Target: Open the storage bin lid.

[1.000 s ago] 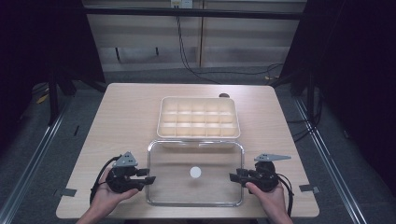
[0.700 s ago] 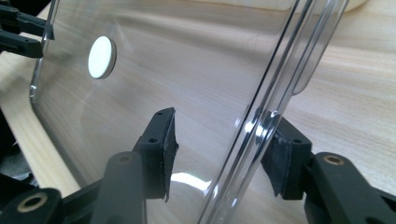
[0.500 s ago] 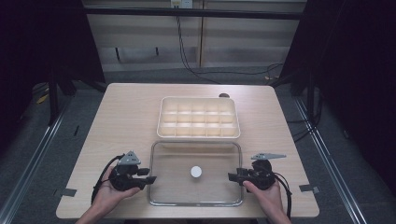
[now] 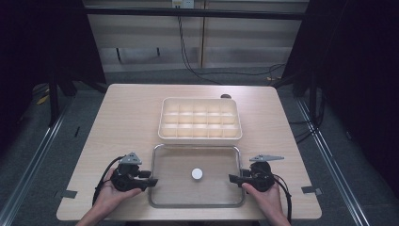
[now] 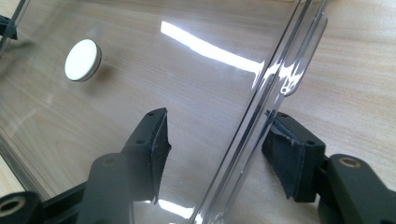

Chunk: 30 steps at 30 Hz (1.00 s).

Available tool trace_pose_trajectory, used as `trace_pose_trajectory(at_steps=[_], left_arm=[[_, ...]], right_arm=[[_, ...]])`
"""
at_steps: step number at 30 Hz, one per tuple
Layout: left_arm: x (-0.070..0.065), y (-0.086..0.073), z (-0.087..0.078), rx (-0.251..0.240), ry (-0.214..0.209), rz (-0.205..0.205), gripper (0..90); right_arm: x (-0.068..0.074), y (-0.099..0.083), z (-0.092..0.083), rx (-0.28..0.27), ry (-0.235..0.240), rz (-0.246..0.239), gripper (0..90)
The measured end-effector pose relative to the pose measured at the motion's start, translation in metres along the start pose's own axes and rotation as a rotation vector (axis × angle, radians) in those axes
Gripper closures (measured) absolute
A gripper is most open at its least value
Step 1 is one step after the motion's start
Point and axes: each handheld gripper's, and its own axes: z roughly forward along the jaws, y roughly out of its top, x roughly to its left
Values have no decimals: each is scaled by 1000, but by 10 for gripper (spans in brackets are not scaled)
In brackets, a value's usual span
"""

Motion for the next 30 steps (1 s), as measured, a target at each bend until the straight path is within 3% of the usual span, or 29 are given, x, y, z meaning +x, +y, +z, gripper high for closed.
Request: trace_pose_trajectory(at_steps=[8, 13, 19, 22, 23, 24, 25, 26, 28, 30], left_arm=[[-1, 1, 4, 25, 6, -15, 492], [-4, 1, 11, 28, 16, -13, 416], [-2, 1, 11, 28, 10, -14, 407], [-2, 1, 11, 26, 14, -12, 403], [-3, 1, 12, 19, 14, -17, 401], [-1, 1, 11, 21, 14, -27, 375], [-1, 1, 11, 21, 14, -27, 415], [-3, 0, 12, 18, 42, 19, 474], [-4, 0, 13, 16, 28, 11, 424], [-6, 1, 14, 27, 35, 35, 414]], right_arm=[[3, 0, 1, -2, -31, -25, 375], [1, 0, 1, -11, -54, -37, 407], [-2, 0, 0, -15, -39, -18, 422], [-3, 1, 0, -18, -50, -8, 380], [-4, 1, -1, -24, -54, -7, 382], [-7, 2, -4, -61, -27, 1, 389], [-7, 2, -4, -61, -27, 1, 389], [-7, 2, -6, -71, -21, 2, 383], [-8, 2, -6, -76, -16, -5, 380], [-7, 2, -7, -78, -13, -2, 377]])
